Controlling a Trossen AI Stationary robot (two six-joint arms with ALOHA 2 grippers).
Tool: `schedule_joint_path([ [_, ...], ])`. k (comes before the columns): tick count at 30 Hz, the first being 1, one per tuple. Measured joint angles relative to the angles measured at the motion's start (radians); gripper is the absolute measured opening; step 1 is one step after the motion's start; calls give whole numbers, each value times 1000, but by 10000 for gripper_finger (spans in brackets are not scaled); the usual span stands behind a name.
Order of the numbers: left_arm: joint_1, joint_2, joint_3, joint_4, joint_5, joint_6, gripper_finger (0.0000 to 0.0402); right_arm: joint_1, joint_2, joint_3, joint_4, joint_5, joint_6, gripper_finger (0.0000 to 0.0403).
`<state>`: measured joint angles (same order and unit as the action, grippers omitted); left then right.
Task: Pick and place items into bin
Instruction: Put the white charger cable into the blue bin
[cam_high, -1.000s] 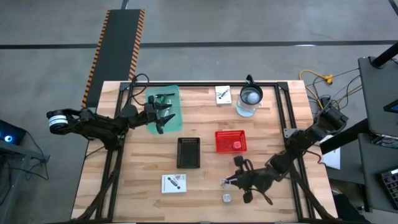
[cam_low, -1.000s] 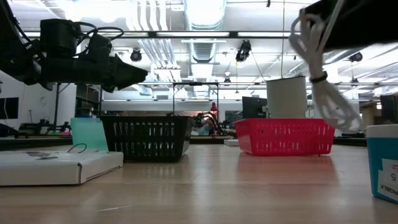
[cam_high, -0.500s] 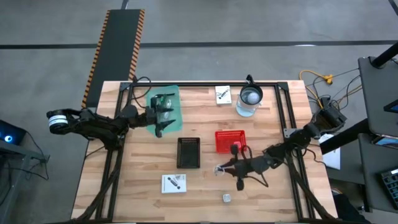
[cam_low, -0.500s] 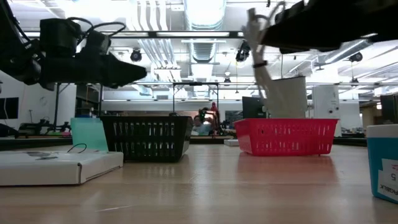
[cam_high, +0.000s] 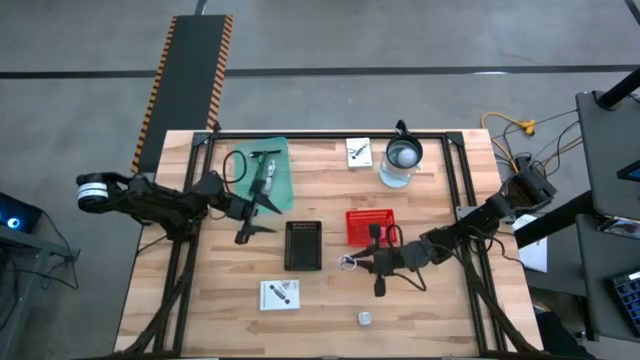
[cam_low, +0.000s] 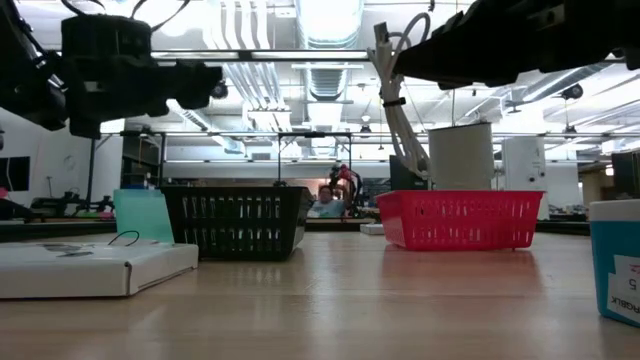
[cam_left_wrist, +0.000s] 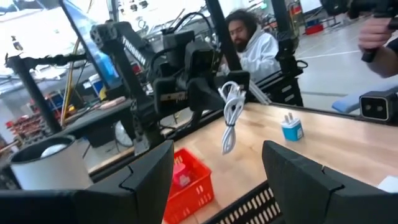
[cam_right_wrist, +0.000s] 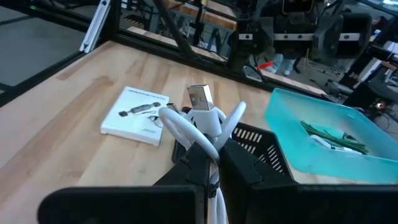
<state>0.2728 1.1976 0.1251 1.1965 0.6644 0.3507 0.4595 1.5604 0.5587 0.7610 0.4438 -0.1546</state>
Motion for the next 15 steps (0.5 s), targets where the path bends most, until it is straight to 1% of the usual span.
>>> schedule_joint_path([
  [5, -26, 63, 35, 3, -1, -1, 228, -2, 0, 0, 9, 0, 20, 12],
  [11, -32, 231, 107, -1, -5, -2, 228, -3, 0, 0, 35, 0, -14, 12],
  [15, -32, 342, 200, -1, -7, -2, 228, -3, 0, 0, 39, 0, -52, 12],
])
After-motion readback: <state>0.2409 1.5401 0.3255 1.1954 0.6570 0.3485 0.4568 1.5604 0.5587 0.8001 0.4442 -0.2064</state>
